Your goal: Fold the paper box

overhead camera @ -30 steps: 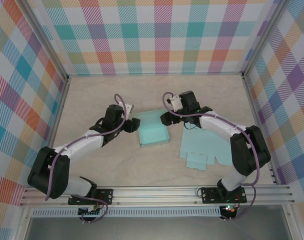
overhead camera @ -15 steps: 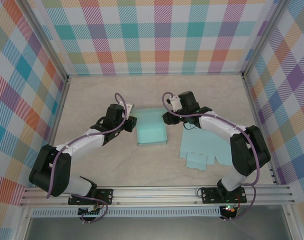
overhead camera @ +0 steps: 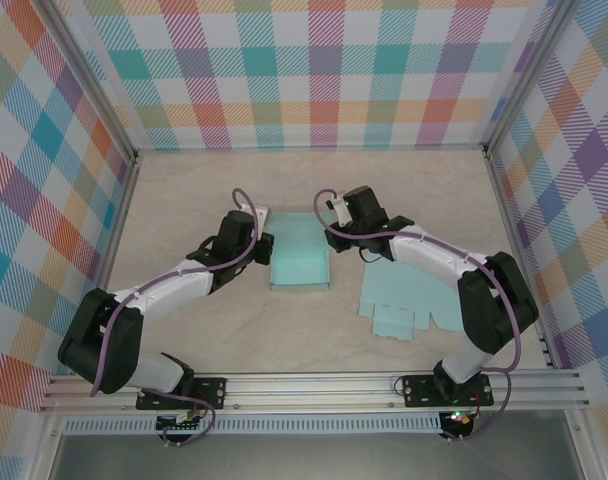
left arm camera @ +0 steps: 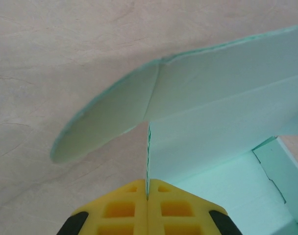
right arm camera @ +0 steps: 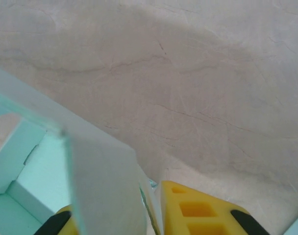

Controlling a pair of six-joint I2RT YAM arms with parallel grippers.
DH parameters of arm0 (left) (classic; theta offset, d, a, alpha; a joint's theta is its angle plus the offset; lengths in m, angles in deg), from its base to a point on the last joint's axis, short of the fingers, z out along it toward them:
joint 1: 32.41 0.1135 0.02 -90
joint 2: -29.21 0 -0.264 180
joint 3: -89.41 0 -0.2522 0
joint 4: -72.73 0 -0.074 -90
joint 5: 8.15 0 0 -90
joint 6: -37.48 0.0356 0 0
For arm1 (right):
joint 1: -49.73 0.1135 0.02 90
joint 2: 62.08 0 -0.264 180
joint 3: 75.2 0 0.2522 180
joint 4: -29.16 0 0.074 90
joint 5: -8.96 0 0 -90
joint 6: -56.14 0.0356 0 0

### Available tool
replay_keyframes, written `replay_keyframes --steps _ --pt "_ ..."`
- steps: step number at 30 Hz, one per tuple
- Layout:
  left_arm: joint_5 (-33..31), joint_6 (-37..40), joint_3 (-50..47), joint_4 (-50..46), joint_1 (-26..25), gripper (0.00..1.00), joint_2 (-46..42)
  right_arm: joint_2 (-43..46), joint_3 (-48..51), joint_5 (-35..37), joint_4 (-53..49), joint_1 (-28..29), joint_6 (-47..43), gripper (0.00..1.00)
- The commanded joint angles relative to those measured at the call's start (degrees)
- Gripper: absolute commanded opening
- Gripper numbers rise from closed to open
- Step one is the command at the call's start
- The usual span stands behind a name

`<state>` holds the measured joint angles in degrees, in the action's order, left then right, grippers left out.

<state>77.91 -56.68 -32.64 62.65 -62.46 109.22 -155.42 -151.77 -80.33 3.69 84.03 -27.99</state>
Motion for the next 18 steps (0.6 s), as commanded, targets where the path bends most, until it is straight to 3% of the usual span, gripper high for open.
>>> replay_keyframes --steps 1,11,18 --pt "-5.9 -5.0 0.2 2.7 -2.3 0.01 -2.6 -0.8 -1.9 4.9 0.6 1.4 3.7 0.17" --pt "-18.3 -17.7 1.7 6.3 -4.8 0.0 -0.3 -4.1 -5.0 13.9 5.8 3.5 8.4 0.15" --pt "-22.5 -21.3 6.7 8.3 -4.8 0.0 7.9 -8.0 -10.2 10.0 9.1 3.4 7.6 0.16"
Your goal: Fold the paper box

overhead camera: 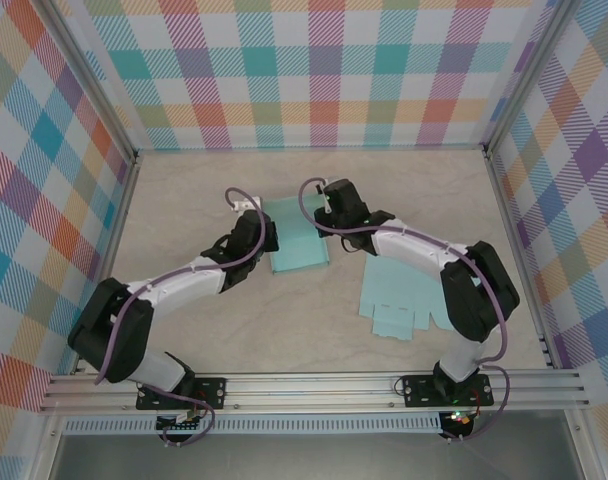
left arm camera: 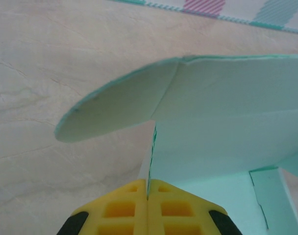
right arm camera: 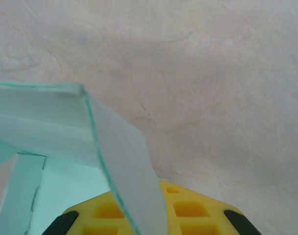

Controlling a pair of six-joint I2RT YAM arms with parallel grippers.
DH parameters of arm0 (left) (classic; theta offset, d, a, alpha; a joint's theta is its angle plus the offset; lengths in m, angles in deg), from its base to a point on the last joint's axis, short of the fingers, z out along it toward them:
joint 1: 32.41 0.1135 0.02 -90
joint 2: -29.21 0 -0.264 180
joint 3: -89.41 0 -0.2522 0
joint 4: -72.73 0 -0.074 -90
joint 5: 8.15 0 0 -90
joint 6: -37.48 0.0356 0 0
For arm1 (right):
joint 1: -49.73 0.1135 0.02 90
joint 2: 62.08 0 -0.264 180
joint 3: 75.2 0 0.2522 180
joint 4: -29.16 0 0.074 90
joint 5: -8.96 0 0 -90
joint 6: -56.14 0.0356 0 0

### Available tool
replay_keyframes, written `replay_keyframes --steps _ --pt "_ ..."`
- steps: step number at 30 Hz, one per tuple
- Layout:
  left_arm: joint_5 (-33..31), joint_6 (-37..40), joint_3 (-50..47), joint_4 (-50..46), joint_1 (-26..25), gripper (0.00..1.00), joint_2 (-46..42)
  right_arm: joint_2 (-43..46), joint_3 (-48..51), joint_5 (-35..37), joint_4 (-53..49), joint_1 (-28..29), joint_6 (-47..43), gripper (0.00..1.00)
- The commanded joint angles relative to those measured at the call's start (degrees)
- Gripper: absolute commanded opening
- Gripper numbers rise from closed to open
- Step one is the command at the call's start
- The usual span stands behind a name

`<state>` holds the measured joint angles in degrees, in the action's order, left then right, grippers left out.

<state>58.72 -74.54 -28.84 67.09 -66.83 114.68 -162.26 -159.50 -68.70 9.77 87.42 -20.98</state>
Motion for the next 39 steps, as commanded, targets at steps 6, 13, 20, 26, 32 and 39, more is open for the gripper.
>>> replay_keyframes --steps 6,13,20,26,32,39 --pt "-4.2 -6.2 5.5 6.6 -0.6 0.0 8.1 -4.7 -4.8 -3.6 3.5 0.1 2.9 0.19" --pt "-7.7 -8.9 5.2 6.8 -1.1 0.0 10.0 -6.1 -1.7 -2.6 5.9 0.0 6.0 0.2" --pt "-9.8 -11.1 2.0 6.7 -1.8 0.0 8.8 -5.4 1.6 -5.8 9.0 0.1 10.7 0.22" --pt "-11.3 -11.8 -1.3 8.1 -2.7 0.0 7.7 -3.7 4.7 -7.3 11.1 0.4 13.3 0.22" --pt "-12.2 -12.0 -3.8 10.5 -3.6 0.0 7.7 -2.5 6.5 -7.9 12.0 1.0 13.9 0.16" --pt "-13.4 -11.4 -7.8 14.7 -4.8 0.0 6.8 -1.3 9.6 -8.2 13.8 1.7 12.7 0.15"
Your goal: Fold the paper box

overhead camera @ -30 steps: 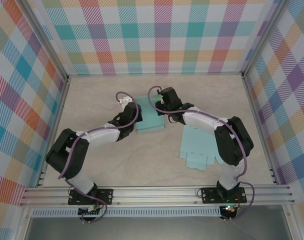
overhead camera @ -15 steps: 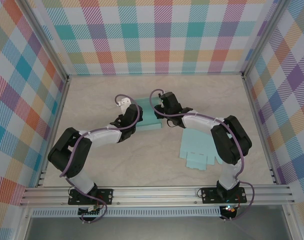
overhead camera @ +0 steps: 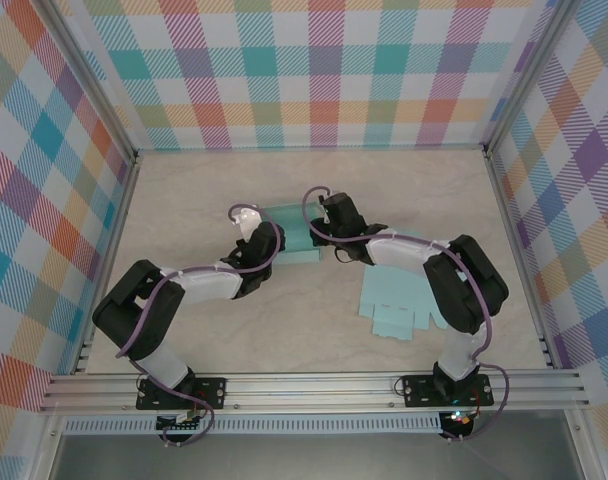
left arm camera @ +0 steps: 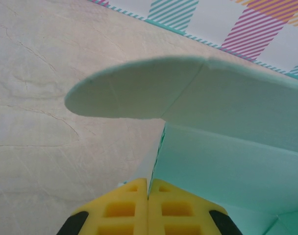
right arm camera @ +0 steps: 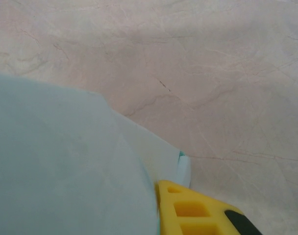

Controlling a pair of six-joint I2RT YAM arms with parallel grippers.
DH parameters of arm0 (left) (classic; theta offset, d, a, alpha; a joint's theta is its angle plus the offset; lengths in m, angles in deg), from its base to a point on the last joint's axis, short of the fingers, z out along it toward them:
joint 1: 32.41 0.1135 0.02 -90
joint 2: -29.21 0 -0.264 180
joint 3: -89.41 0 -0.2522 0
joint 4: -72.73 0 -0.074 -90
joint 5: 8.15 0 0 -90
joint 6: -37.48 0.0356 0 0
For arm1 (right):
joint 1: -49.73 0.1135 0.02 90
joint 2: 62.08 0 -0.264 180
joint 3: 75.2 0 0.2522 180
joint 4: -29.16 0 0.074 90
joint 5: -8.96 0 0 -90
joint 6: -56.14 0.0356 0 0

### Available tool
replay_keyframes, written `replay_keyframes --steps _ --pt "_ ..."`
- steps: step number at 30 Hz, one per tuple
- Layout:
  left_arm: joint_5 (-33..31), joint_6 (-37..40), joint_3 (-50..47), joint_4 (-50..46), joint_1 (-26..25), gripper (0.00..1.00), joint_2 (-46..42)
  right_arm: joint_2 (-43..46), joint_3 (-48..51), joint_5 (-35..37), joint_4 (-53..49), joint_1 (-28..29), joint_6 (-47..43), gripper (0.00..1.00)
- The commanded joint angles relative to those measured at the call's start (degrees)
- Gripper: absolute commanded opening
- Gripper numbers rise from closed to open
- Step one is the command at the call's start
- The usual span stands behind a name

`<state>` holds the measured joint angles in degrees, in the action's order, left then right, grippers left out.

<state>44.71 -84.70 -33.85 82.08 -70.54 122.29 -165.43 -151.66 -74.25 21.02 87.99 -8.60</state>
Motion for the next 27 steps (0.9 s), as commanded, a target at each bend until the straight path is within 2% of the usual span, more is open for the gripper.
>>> replay_keyframes --steps 1,12,27 --pt "0.7 -1.3 -3.3 -0.1 -1.2 0.0 -1.0 1.8 2.4 -2.7 2.9 1.1 0.1 0.15" --pt "2.0 -4.4 -9.1 1.7 -1.6 0.0 -3.3 2.1 9.2 0.0 8.4 3.2 -2.4 0.14" --pt "-0.2 -2.5 -16.4 7.3 -3.0 0.0 -7.5 3.7 16.5 3.3 18.4 5.1 -4.2 0.16"
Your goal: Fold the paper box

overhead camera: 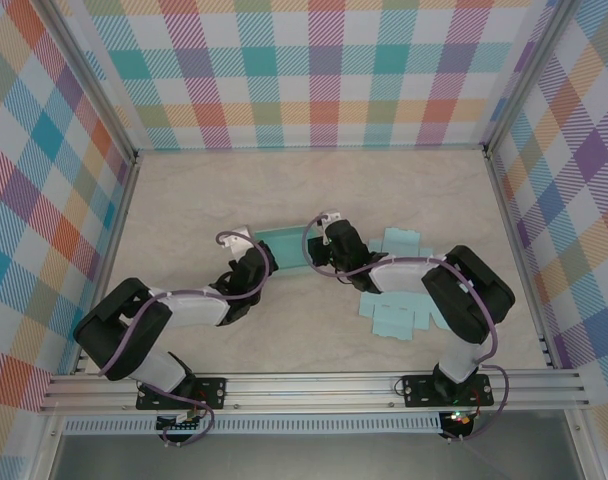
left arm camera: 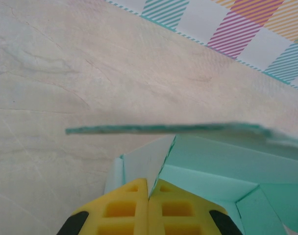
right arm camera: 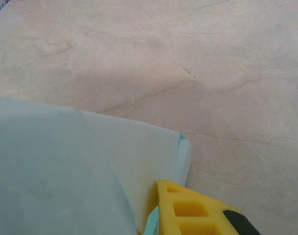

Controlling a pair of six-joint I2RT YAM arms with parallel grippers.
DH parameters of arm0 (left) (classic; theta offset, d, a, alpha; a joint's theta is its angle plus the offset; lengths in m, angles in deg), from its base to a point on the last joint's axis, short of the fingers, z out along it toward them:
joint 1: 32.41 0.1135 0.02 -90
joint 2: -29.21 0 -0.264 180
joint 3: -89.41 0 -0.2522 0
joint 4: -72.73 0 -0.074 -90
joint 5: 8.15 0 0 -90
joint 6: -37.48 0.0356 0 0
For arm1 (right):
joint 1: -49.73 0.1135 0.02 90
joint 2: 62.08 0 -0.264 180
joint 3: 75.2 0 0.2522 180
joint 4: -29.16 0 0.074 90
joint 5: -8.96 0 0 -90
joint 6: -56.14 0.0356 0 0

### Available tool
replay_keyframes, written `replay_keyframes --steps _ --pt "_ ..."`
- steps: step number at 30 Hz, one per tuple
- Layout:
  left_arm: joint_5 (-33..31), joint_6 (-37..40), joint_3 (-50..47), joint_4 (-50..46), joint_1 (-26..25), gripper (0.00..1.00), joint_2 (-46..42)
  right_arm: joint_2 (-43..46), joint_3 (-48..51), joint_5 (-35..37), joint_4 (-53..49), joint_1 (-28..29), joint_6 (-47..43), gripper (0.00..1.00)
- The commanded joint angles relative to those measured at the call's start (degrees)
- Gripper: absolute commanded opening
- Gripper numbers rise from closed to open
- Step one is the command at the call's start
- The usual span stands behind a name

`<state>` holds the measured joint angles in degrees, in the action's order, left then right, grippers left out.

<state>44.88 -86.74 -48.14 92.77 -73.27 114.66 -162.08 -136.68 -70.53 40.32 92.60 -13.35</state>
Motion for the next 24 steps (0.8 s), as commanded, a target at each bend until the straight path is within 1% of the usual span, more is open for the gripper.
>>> replay_keyframes --steps 1,3,10,18,24 --pt "-0.7 -0.4 -2.3 -3.4 -0.3 0.0 0.1 0.4 1.1 -0.3 -1.5 0.5 1.2 0.17" --pt "-1.1 -0.4 -2.8 -2.4 -0.5 0.0 0.7 0.4 -0.2 -0.1 -3.6 0.5 3.6 0.17" --pt "-2.7 -0.3 -3.3 1.9 -2.2 0.0 4.2 0.2 -0.3 -3.8 -0.3 0.6 8.6 0.18" --pt "-3.4 -0.7 -1.4 3.3 -4.0 0.0 7.8 -0.2 -2.3 -5.3 0.2 0.6 9.1 0.19" --pt "-2.5 -0.7 1.0 3.7 -4.7 0.0 10.3 -0.9 -4.0 -5.4 -0.6 0.6 8.2 0.19"
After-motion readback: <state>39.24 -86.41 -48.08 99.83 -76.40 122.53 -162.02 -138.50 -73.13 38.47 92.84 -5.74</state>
